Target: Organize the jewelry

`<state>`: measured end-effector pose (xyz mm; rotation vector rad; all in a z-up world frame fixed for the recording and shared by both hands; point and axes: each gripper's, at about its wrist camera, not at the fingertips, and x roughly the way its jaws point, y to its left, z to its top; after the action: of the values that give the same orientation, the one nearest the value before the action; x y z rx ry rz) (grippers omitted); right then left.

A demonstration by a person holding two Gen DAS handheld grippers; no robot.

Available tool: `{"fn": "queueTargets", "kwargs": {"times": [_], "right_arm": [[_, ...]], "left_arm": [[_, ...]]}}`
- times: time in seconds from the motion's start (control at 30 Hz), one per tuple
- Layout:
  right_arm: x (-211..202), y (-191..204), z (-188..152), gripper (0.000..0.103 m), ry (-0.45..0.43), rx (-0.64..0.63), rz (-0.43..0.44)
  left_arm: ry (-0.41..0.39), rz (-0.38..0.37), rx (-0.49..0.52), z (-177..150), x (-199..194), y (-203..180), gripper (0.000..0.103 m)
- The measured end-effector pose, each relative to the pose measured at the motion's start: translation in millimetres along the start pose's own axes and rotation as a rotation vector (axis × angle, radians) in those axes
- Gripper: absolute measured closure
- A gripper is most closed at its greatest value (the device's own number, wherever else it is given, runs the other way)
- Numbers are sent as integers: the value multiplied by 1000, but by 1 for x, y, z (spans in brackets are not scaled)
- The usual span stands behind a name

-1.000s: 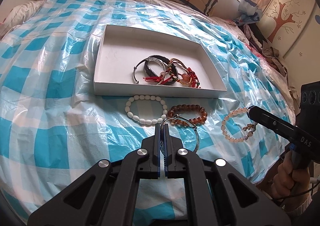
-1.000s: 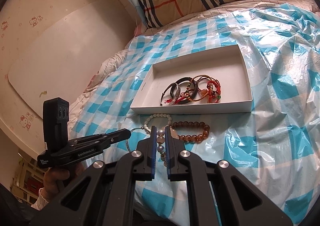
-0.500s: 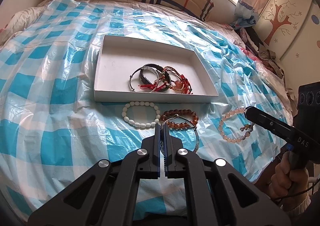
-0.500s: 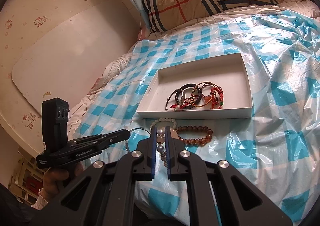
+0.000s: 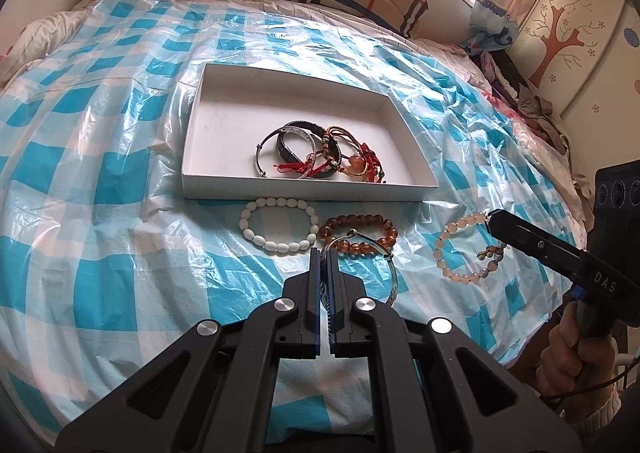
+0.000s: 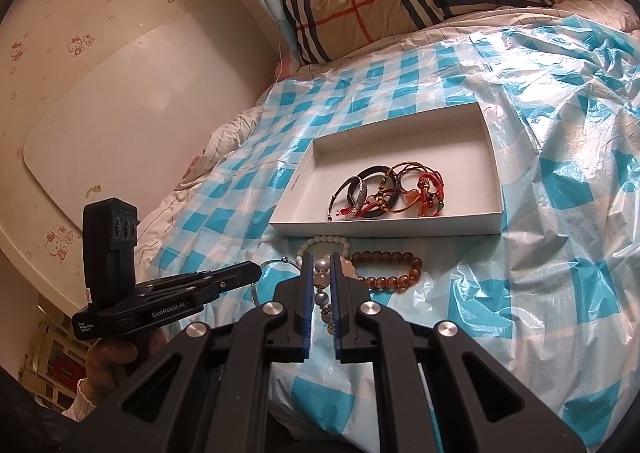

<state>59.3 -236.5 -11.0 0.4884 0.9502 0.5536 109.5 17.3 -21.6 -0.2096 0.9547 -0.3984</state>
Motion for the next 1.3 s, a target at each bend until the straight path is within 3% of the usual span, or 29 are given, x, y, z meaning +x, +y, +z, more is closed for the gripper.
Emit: {"fn": "queueTargets", "kwargs": {"times": [1.3], "right_arm": [[25,5,24,94,-20,-46,39]], "left_arm": [[-16,7,-19,14,3,11,101]]}}
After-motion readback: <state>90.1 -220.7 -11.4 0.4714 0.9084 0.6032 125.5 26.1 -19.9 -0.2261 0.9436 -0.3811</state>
